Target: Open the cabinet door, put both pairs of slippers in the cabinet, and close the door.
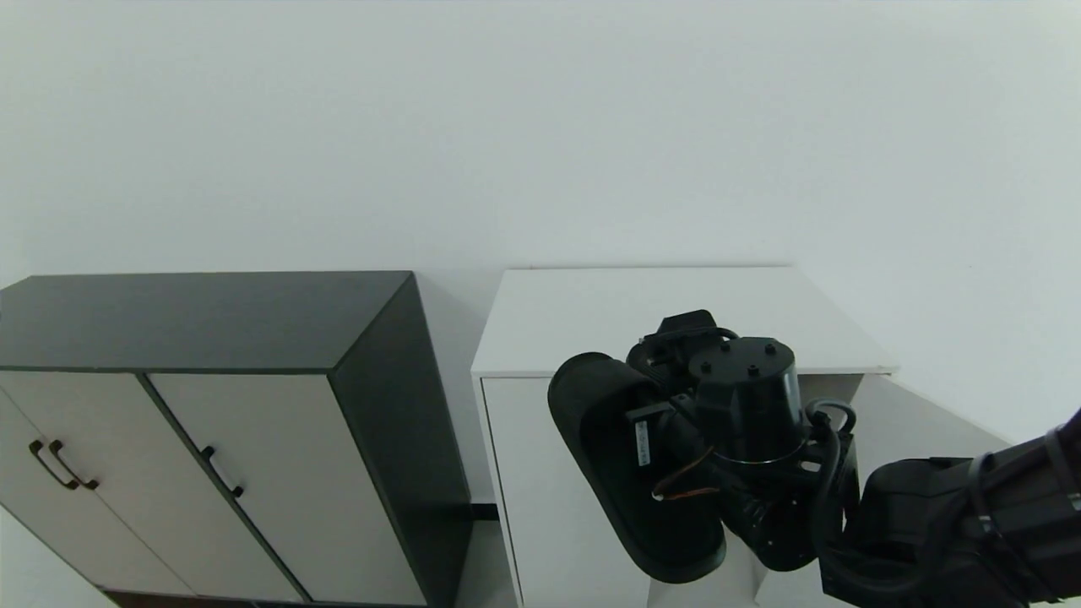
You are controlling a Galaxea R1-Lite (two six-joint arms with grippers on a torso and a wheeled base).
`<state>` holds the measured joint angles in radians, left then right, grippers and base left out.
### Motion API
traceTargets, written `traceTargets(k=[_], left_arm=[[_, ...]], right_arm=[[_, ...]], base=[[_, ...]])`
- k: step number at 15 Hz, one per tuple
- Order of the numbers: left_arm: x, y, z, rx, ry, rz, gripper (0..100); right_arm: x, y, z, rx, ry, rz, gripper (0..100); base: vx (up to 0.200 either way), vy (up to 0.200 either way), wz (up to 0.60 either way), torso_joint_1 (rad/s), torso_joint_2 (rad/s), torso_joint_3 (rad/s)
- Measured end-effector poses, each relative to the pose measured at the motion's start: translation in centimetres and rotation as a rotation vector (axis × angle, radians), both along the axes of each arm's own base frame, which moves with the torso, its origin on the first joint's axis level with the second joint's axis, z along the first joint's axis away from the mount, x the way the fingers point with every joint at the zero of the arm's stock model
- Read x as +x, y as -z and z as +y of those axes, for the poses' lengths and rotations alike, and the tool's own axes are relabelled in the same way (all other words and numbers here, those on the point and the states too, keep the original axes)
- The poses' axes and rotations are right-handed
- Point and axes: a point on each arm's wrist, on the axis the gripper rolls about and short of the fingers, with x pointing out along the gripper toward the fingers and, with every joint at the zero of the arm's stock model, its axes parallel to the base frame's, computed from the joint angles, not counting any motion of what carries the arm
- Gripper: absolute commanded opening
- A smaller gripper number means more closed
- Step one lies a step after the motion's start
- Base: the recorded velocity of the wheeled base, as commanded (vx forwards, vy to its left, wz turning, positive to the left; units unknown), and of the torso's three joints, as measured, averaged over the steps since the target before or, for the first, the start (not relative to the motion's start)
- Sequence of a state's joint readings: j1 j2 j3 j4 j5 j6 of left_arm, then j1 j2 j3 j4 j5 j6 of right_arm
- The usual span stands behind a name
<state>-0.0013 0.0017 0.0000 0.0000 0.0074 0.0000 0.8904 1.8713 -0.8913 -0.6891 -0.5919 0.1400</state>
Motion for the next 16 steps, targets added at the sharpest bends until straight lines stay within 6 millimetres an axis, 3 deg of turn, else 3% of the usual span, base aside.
traceTargets(k=[11,16], left_arm=[[0.00,0.00,0.00,0.000,0.000,0.000,0],[0.00,0.01,0.01,0.000,0.000,0.001,0]], right_arm=[[-0.03,0.23,0.02,-0.003,-0.003,0.006,0],[-0.07,0.31,0.03,-0.004,-0.005,0.008,0]], base=[[-0.018,0.000,0.00,0.000,0.00,0.000],[0.000,-0.200,0.00,0.006,0.00,0.001]])
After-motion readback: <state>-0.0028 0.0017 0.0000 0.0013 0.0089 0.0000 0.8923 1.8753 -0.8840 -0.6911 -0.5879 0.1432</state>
